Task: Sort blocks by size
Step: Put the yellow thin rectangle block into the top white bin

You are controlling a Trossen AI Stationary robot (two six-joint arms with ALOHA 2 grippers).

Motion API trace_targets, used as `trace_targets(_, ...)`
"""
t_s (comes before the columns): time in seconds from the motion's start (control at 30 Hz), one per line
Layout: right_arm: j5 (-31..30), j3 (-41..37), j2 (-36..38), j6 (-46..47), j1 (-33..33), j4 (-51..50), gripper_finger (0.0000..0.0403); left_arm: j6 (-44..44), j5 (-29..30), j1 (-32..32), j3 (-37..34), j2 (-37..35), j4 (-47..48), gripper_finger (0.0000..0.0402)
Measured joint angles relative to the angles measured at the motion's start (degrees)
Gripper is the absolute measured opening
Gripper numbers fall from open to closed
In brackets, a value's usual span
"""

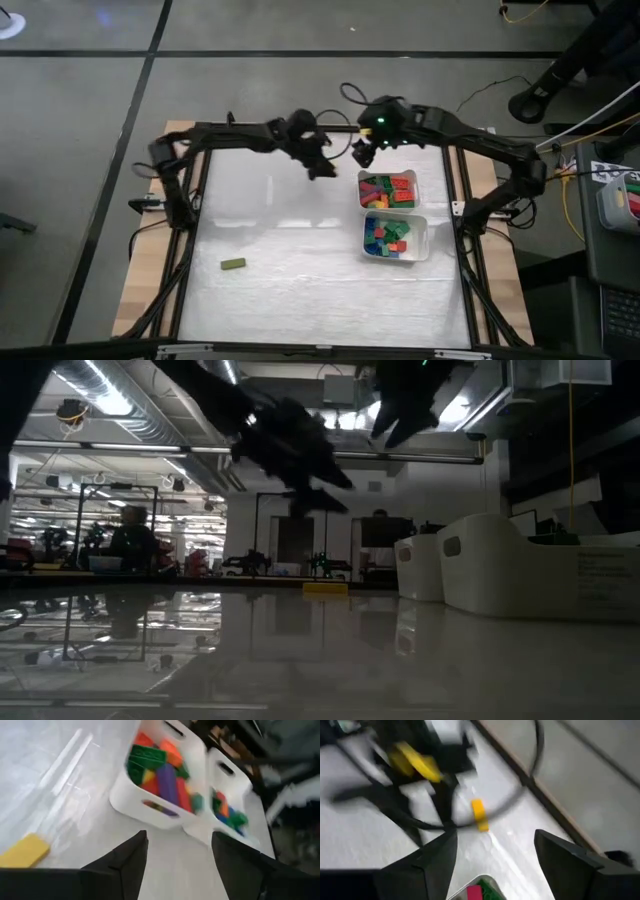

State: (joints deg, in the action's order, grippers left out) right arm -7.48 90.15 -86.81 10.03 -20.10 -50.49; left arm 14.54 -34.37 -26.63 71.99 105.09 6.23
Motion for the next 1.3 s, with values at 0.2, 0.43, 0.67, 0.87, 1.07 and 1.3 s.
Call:
trace_targets(0.2, 4.6, 0.0, -8.7, -4.7, -2.7, 2.4, 0.0264, -10.1, 5.0, -2.9, -0.3, -12.5, 20.2, 0.0206)
trace_targets(0.43, 8.1, 0.0, -19.2, -9.3, -3.2, 12.3, 0.0264, -13.3, 12.2, -3.4, -0.3, -25.1, 34.4, 0.0205)
trace_targets(0.67, 8.6, 0.0, -27.9, -10.5, -3.2, 19.3, 0.0264, -10.6, 14.4, -3.5, -0.3, -35.2, 45.0, 0.0205)
trace_targets(0.87, 8.6, 0.0, -32.3, -10.5, -3.2, 20.7, 0.0264, -6.8, 18.5, -2.7, -0.3, -42.4, 51.8, 0.0205)
trace_targets(1.07, 6.7, 0.0, -36.2, -10.1, -3.2, 20.6, 0.0264, -2.6, 24.1, -1.8, -0.3, -49.3, 57.5, 0.0205)
trace_targets(1.3, 3.2, -0.1, -37.0, -9.9, -3.3, 20.4, 0.0259, 2.0, 27.9, -0.4, -0.3, -56.1, 58.4, 0.0205)
